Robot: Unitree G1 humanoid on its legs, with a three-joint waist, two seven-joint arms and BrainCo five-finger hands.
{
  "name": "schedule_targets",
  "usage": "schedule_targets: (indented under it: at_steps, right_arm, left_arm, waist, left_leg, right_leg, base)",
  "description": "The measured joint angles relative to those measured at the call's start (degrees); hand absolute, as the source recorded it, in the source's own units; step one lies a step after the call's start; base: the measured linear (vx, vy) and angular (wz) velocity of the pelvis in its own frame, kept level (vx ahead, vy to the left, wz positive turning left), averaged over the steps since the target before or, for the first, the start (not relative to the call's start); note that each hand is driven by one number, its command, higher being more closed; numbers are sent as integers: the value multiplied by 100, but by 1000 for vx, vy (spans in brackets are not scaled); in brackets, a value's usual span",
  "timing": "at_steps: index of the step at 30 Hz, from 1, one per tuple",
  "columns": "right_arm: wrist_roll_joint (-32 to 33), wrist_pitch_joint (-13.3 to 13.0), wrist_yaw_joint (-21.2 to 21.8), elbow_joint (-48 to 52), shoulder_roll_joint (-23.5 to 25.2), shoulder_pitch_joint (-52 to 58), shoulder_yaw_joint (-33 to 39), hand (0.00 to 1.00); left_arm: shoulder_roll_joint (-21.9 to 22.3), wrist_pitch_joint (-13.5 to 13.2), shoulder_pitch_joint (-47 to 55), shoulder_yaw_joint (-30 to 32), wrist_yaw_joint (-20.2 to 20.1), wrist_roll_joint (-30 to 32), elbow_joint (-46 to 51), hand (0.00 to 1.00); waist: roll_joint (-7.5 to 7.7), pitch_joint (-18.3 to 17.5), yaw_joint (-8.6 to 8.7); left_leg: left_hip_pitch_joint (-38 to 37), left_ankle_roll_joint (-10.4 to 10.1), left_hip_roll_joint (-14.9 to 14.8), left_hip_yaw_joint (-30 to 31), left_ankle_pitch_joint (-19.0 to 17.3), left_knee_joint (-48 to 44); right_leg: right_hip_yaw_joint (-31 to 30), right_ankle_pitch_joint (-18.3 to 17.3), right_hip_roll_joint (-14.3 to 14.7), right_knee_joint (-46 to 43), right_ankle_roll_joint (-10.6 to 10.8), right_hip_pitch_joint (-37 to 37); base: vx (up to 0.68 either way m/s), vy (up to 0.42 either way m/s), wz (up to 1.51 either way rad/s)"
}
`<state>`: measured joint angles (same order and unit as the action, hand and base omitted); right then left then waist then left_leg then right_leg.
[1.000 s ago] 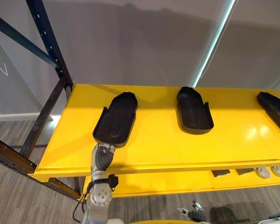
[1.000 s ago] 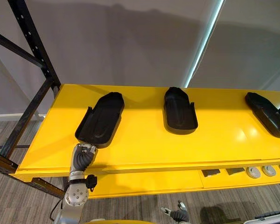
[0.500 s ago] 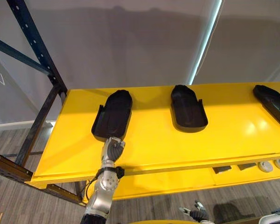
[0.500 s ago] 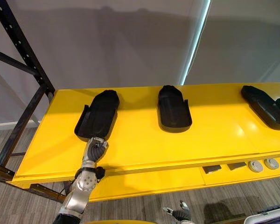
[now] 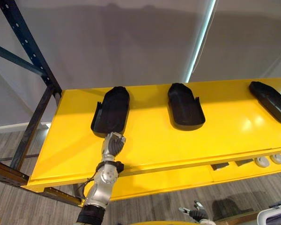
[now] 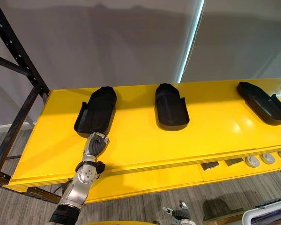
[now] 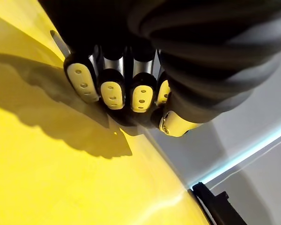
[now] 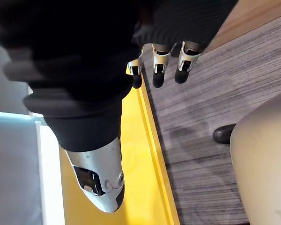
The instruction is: Walk over and take plastic housings, then place them on the shelf
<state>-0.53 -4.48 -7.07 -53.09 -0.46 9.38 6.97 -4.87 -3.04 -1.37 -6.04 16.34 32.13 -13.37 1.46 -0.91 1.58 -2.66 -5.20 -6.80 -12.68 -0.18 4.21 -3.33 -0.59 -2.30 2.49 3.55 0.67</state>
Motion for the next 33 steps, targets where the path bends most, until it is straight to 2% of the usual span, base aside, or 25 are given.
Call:
schedule_targets:
  at_steps: [3, 6, 10, 13, 14, 16, 20, 23, 26, 28, 31, 32, 33]
  right_arm:
    - [3, 0, 0, -6, 2, -20, -2, 0]
    - [7, -6, -5, -10, 4, -21, 1, 0]
    - [5, -11, -6, -11, 16, -10, 1, 0]
    - [0, -13, -7, 10, 14, 4, 53, 0]
    - [2, -13, -8, 13, 15, 3, 89, 0]
    - [-2, -12, -9, 28, 16, 6, 129, 0]
    - [-2, -9, -19, 71, 59, 5, 126, 0]
    - [-3, 7, -27, 236, 128, 47, 124, 0]
    - [-8, 21, -21, 409, 118, 75, -61, 0]
    - [-11, 56, 2, 515, 179, 79, -137, 0]
    - [-11, 101, 25, 516, 159, 83, -132, 0]
    - [-10, 105, 34, 521, 157, 98, -133, 0]
    - [-9, 107, 59, 524, 153, 109, -133, 0]
  left_arm:
    - [-43, 24, 196, -3, -17, -52, 354, 100]
    - [-105, 23, 653, -4, -26, -132, 1432, 100]
    - [-235, -273, 975, 199, 9, -462, 3161, 100]
    - [-192, -618, 1271, 871, 162, -807, 4343, 100]
    - [-185, -674, 1346, 1022, 200, -891, 4483, 100]
    - [-3, -774, 1664, 1738, 484, -1216, 4756, 100]
    - [399, -735, 2291, 2717, 1007, -1764, 4688, 100]
    - [483, -669, 2528, 2877, 1006, -2025, 4235, 100]
    - [556, -364, 2558, 2875, 766, -2043, 2944, 100]
    - [682, -104, 2571, 2868, 466, -2043, 1794, 100]
    - [701, 93, 2490, 2844, 114, -2117, 332, 100]
    - [699, 119, 2473, 2821, 84, -2154, 70, 0]
    - [700, 132, 2449, 2799, 19, -2240, -265, 0]
  waist:
    - [-2, 7, 61]
    - [23, 35, 58]
    - [15, 87, -27]
    - [-55, 170, -151]
    - [-64, 178, -168]
    - [-114, 209, -244]
    - [-84, 207, -292]
    - [-48, 220, -388]
    - [-39, 223, -436]
    - [-31, 221, -432]
    - [-11, 215, -419]
    - [-8, 213, -418]
    - [-7, 212, -415]
  left_leg:
    - [-17, 7, 9, 6, 19, 47]
    - [-21, 12, 10, 6, 40, 74]
    - [-17, 27, -7, 107, -7, -56]
    - [-25, 64, -10, 187, -104, -117]
    - [-36, 40, -4, 204, -122, -111]
    - [-79, 38, -6, 283, -121, -105]
    - [-34, 52, -24, 356, -108, -211]
    - [66, 30, -23, 427, -128, -354]
    - [153, 40, -27, 457, -295, -651]
    - [178, 53, -27, 454, -429, -850]
    - [154, 63, -21, 446, -437, -867]
    - [150, 63, -18, 444, -437, -866]
    - [143, 66, -15, 438, -439, -865]
  right_leg:
    - [9, 0, -5, 8, 0, 1]
    - [0, -1, -6, -5, 1, 29]
    - [30, -2, -9, -54, 1, 129]
    - [100, -133, -21, -183, 44, 198]
    - [136, -192, -30, -242, 30, 195]
    - [197, -334, -29, -424, 37, 200]
    - [389, -382, -32, -454, 15, 214]
    - [476, -382, -69, -453, 15, 221]
    - [501, -386, -66, -453, 12, 283]
    - [497, -449, -106, -505, 24, 320]
    - [501, -529, -168, -642, 31, 279]
    - [502, -531, -174, -647, 33, 278]
    - [501, -532, -179, -647, 34, 278]
  base:
    - [0, 0, 0]
    - [25, -1, 1]
    - [16, 3, 13]
    - [-54, -6, 14]
    - [-72, -18, 22]
    - [-38, -20, 23]
    - [19, -18, 19]
    - [34, -3, 14]
    - [8, 2, 4]
    - [1, 16, -1]
    - [0, 0, 0]
    - [0, 0, 0]
    - [0, 0, 0]
